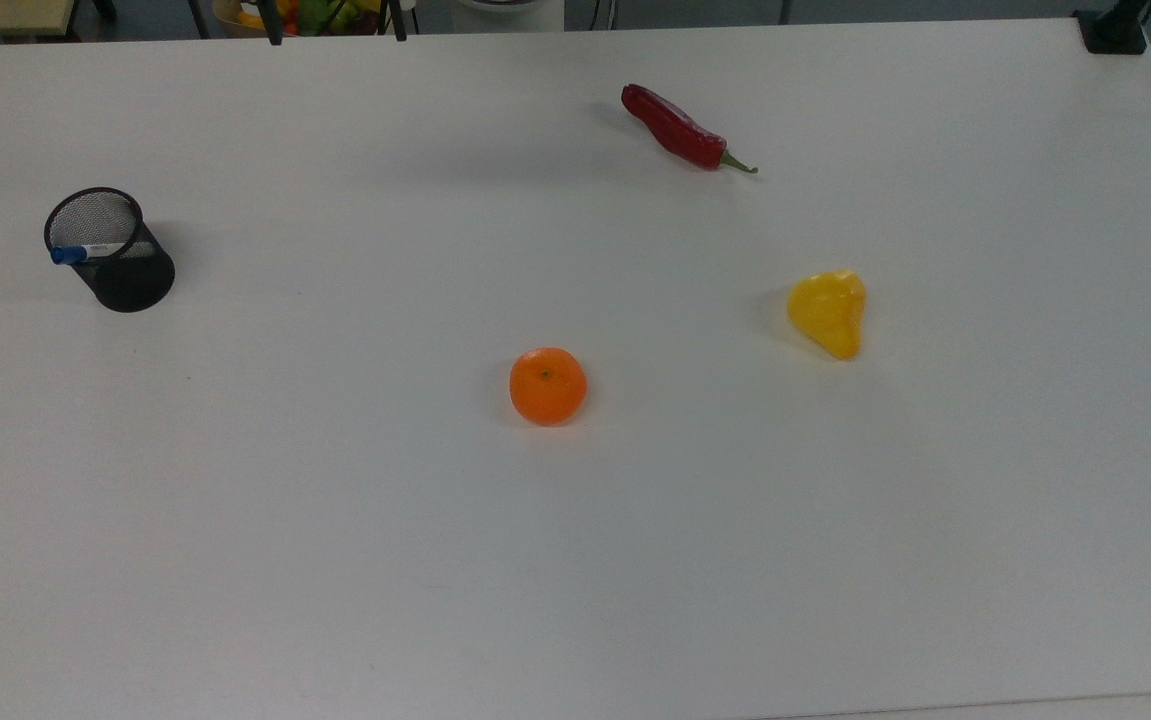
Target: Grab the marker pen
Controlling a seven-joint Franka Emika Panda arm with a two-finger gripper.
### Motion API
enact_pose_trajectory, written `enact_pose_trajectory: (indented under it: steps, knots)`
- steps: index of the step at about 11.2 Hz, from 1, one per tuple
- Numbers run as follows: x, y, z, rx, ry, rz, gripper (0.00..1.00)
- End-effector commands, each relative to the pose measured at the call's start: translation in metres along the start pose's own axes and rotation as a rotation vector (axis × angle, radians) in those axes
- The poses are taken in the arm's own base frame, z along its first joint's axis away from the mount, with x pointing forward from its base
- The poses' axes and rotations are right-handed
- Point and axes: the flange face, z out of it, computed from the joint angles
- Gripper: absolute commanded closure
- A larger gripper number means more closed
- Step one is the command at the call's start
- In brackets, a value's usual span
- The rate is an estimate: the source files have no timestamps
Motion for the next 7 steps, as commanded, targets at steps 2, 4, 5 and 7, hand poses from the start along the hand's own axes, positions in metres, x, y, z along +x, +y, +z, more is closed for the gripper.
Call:
enact_pose_trajectory:
  steps: [2,4,5,7]
  knots:
    - [0.002,0.002,0.012,-0.039,-0.007,-0.043,0.00]
    - [0.004,0.021,0.015,-0.067,0.012,-0.016,0.00]
    - [0.007,0.033,0.013,-0.077,0.052,0.010,0.00]
    - [0.010,0.063,0.011,-0.103,0.122,0.059,0.00]
